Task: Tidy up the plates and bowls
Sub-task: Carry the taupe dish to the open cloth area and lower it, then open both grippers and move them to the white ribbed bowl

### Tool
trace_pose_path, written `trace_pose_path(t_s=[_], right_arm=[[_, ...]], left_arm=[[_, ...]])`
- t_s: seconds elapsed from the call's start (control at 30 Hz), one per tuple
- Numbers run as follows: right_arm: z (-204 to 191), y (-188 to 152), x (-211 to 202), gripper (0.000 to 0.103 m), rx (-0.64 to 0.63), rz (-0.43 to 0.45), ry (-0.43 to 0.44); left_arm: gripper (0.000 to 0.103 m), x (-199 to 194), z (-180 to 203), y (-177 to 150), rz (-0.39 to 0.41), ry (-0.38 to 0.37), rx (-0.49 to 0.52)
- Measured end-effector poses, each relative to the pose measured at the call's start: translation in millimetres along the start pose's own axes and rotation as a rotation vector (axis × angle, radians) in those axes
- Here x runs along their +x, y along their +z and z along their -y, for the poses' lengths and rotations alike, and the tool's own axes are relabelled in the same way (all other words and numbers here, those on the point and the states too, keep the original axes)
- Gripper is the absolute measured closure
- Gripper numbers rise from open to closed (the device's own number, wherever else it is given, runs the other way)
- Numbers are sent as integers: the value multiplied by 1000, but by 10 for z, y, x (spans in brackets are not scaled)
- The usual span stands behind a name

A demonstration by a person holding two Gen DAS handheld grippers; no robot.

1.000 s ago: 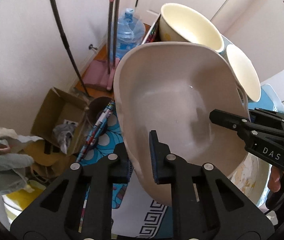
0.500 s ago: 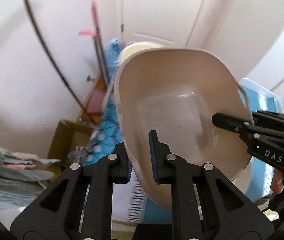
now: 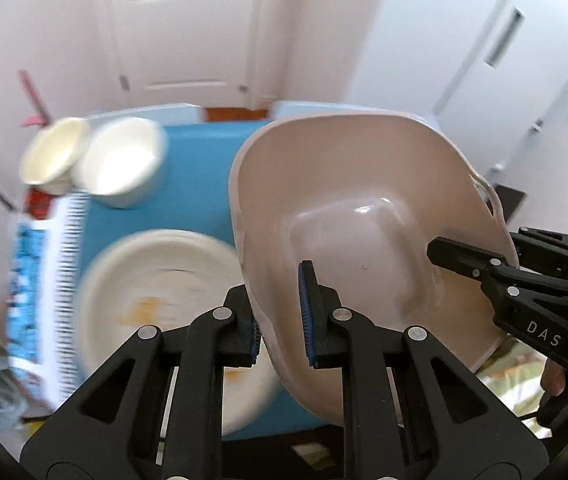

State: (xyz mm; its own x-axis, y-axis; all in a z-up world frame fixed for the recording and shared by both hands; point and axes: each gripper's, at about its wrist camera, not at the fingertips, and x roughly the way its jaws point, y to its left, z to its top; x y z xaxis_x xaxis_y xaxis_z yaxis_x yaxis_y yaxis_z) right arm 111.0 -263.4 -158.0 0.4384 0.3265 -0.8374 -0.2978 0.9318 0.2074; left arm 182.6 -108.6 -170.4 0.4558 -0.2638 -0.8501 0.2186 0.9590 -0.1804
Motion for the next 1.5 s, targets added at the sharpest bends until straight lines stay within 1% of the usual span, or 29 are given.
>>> trace_pose_path(t_s=[0.07, 0.13, 0.27, 0.37, 0.47, 0.67, 0.77, 0.83, 0.87, 0.9, 0.93, 0.97, 1.0, 1.03, 1.07, 1.1, 1.27, 1.33, 1.47, 1.5], right_arm=[[261, -163, -31, 87, 39, -3, -30], [490, -258, -11, 87, 71, -12, -45], [928, -489, 116, 87, 133, -36, -60], [1034, -637, 253, 87, 165, -42, -55], [1134, -691, 348, 87, 193, -43, -37], [1205, -756, 427, 87, 207, -59, -1], [1232, -780, 457, 87, 231, -49, 15], [1258, -792, 457, 87, 248, -44, 30], [1271, -796, 461, 87, 257, -43, 37], [1283, -800, 463, 87, 267, -41, 42], [1288, -803, 462, 87, 274, -40, 44], [1288, -802, 464, 82, 276, -41, 42], [1290, -802, 460, 70, 279, -37, 44], [1296, -803, 451, 61, 285, -29, 52], [1306, -804, 436, 47, 294, -18, 57], [1321, -803, 416, 45, 302, -7, 58], [1353, -759, 278, 45, 308, 11, 46], [1339, -714, 135, 45, 301, 24, 40], [1205, -531, -231, 45, 246, 60, 38], [1147, -462, -339, 45, 221, 81, 50]], left_arm=[[90, 211, 234, -17, -27, -38, 12], [90, 442, 434, -60, -66, -69, 27], [90, 795, 728, -164, -114, -74, 64], [90, 1012, 856, -227, -140, -72, 79], [90, 1098, 925, -260, -148, -58, 93], [90, 1168, 928, -321, -148, -32, 103], [90, 1194, 892, -367, -137, -19, 115], [85, 1205, 906, -377, -134, -1, 130], [77, 1196, 918, -389, -135, 3, 136], [60, 1201, 946, -390, -135, 12, 149], [49, 1196, 962, -392, -129, 17, 159], [30, 1184, 980, -397, -117, 21, 169], [24, 1151, 1004, -404, -95, 30, 180], [24, 1132, 1017, -407, -85, 33, 189], [24, 1122, 1032, -408, -81, 35, 199], [24, 1118, 1036, -407, -81, 36, 203], [24, 1059, 985, -389, -86, 33, 184], [24, 931, 955, -369, -77, 39, 171], [24, 498, 874, -278, -22, 55, 133], [24, 308, 826, -245, 11, 68, 117]])
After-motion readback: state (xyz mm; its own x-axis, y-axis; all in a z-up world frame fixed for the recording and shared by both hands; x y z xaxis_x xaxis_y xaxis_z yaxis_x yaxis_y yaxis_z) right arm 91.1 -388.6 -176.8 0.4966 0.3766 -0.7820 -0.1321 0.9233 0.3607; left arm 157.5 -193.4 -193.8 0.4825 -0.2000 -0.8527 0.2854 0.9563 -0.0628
